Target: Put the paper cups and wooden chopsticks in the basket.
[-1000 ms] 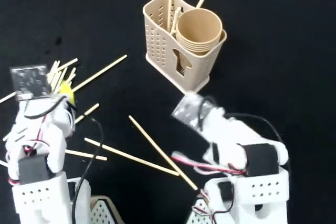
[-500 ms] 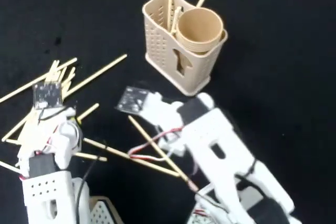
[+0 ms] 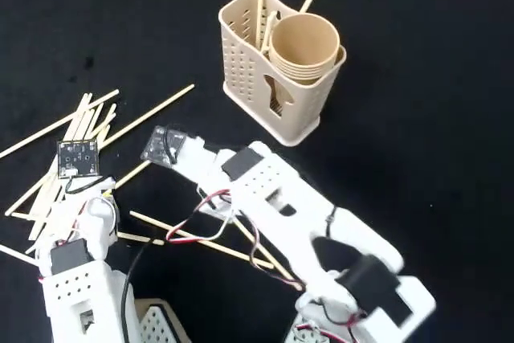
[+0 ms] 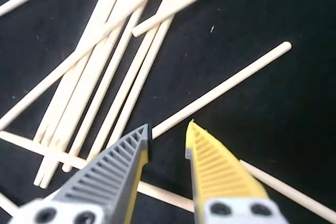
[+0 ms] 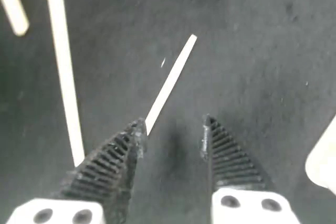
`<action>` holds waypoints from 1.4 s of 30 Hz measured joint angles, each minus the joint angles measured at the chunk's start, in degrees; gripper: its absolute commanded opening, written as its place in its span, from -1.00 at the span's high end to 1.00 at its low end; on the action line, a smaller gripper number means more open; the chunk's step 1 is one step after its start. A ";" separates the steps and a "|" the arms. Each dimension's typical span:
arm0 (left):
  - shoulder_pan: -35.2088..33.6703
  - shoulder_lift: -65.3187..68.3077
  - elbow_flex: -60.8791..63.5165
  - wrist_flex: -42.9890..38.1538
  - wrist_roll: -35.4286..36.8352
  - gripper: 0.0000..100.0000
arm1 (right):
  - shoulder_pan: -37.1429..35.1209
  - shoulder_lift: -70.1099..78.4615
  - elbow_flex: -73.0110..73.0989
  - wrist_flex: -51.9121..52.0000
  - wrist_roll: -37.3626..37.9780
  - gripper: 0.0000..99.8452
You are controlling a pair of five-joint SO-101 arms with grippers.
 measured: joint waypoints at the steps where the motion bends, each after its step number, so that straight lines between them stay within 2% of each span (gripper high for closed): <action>1: 0.00 0.00 0.44 -0.09 0.00 0.75 | 0.00 1.41 0.00 -1.23 -0.62 0.64; 14: 0.00 0.00 2.37 -2.90 -0.26 0.75 | -0.79 13.27 -2.99 -3.34 -3.34 0.65; 20: 0.00 0.00 2.37 -2.90 -0.35 0.75 | -0.53 14.77 -4.04 -4.92 -3.43 0.98; 27: 0.00 0.00 2.37 -2.90 -0.44 0.75 | -0.26 14.86 -4.75 -5.80 -3.34 0.96; 33: 0.00 0.00 2.37 -2.90 -0.44 0.75 | 2.11 11.34 -8.70 2.37 -3.43 0.96; 42: 0.00 0.00 2.37 -2.90 -0.44 0.75 | 2.20 -6.24 -9.23 14.24 -3.34 0.96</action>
